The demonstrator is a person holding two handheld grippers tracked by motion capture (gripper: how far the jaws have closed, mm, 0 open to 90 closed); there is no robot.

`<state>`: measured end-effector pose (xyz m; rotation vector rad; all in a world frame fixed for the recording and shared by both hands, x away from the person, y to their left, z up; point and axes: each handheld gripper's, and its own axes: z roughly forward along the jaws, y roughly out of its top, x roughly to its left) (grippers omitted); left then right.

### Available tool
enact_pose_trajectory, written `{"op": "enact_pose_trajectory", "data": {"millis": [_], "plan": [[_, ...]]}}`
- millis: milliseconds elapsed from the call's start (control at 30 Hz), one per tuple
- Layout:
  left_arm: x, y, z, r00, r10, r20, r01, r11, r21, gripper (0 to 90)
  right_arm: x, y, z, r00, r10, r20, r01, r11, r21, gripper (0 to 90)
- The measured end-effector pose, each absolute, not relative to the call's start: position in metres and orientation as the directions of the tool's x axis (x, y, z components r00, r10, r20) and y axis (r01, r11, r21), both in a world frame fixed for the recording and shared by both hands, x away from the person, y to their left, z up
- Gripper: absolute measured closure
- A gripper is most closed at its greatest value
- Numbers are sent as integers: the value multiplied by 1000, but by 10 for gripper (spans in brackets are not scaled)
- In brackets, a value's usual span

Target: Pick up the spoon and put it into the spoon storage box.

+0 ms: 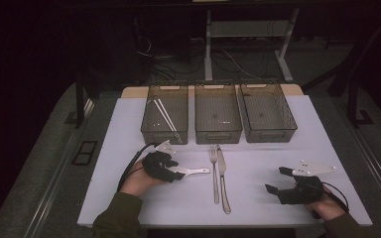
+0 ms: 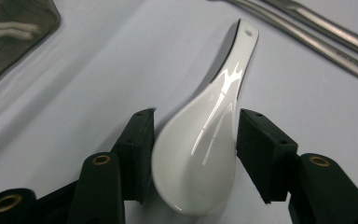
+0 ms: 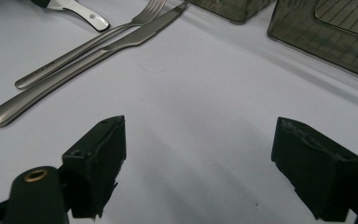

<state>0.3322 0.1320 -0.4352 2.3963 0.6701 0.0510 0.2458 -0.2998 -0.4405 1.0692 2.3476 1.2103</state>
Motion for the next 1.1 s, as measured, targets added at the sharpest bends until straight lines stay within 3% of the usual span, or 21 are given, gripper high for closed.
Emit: {"op": "enact_pose_trajectory", "data": {"millis": [333,667,933,1100], "plan": [[328,130,-435,877,473,-90,430,-687,586,474,246,-300,-441,-682,728,74,483,373,792,178],[334,140,-433,858,487,-166,473,-621,625,499,246,-300,-441,-683,727,73,482,374,792,178],[329,134,-436,869,482,-108,445,-669,595,533,246,-300,-440,-681,729,74,484,373,792,178],[323,131,-436,895,431,-112,407,-692,597,648,246,-300,-441,-681,729,73,484,373,792,178]]}}
